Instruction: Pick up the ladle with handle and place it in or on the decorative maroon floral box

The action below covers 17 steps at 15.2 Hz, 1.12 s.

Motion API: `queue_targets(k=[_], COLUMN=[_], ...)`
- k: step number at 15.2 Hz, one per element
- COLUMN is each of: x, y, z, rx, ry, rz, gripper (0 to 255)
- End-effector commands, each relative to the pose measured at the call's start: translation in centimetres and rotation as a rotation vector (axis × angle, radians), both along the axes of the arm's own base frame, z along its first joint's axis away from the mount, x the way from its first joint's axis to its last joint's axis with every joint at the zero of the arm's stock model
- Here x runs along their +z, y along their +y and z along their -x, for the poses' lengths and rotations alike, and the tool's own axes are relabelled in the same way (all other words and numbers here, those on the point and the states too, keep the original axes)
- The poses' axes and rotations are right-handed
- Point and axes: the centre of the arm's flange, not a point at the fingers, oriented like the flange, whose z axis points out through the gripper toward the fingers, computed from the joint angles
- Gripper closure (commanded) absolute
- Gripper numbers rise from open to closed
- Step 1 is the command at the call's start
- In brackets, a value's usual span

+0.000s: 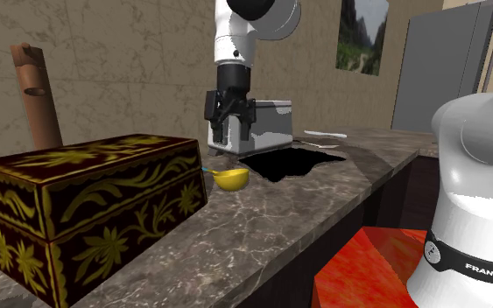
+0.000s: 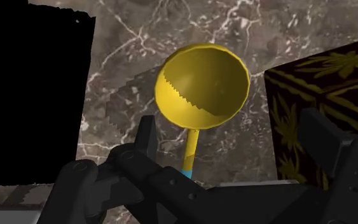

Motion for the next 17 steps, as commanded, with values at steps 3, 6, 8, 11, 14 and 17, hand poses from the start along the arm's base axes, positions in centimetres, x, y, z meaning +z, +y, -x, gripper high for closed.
queue_targets(k=[3, 6, 8, 11, 14, 17], x=[-3.8, -6.7, -7.4, -9.0, -10.8, -10.8], y=[-2.8, -5.0, -5.0, -4.7, -4.3, -4.3], z=[-2.7, -4.4, -4.6, -4.6, -4.7, -4.7], rx=[-0.104, -0.180, -0.184, -0.184, -0.184, -0.184], ry=[-0.003, -0.005, -0.005, -0.005, -0.005, -0.005], rz=[-0.031, -0.054, -0.055, -0.055, -0.055, -0.055], gripper=[0, 0, 0, 0, 0, 0])
